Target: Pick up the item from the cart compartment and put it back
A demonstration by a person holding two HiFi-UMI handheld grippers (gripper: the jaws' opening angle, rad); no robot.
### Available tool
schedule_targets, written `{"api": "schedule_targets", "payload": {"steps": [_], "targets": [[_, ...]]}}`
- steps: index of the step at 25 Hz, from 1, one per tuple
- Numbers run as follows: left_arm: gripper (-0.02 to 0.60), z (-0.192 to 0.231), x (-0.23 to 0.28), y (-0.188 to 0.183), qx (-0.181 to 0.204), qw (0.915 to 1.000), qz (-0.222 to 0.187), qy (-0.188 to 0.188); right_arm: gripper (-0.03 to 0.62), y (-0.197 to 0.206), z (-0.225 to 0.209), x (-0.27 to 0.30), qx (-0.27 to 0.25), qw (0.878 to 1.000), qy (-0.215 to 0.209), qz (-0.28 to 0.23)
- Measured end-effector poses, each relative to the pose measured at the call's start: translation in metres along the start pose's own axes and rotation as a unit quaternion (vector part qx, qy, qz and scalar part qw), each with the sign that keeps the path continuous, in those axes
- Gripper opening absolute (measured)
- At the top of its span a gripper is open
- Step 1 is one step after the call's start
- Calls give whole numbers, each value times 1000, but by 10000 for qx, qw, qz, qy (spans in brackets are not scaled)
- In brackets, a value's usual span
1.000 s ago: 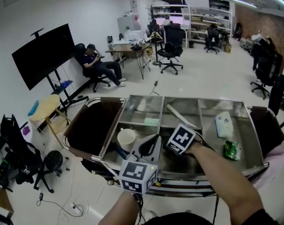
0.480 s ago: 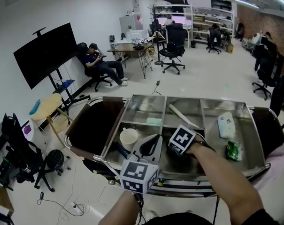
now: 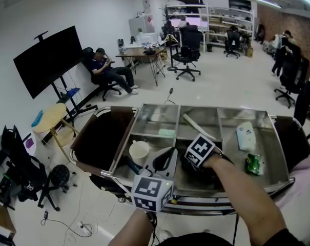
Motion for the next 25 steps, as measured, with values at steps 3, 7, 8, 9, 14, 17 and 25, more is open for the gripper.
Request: {"api": "schedule_targets", "payload": {"steps": [3, 7, 8, 9, 14, 17, 25], "targets": [[0, 0, 0, 0, -1, 10000, -11, 0, 264, -1, 0, 0, 21, 10000, -11, -28], [0, 0, -1, 0, -10, 10000, -15, -15, 261, 0, -1, -1, 71, 9999, -28, -116], [0, -1, -1, 0, -19, 10000, -12, -21, 261, 0, -1, -1, 80, 9999, -26, -124], [0, -1, -1, 0, -26, 10000, -5, -21, 261, 0, -1, -1, 80, 9999, -22, -125], [0, -6, 3, 3, 5, 10000, 60, 32, 261, -6, 1, -6, 130, 9994, -41, -324], [0, -3, 3, 2, -24, 10000, 39, -9, 261, -14, 4, -18, 172, 9977, -74, -645], [2, -4, 5, 1, 71, 9999, 97, 19, 261, -26, 11, -85, 558, 9770, -317, -2036]]}}
Point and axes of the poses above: the fingertips, and each gripper's own axes: x forward along the fingers, z to its left, y out of its underside, the point moved 5 cm from there along -x, backward along the fingers, and after that the axes turned 4 degrees about x, right-handed, at the moved point
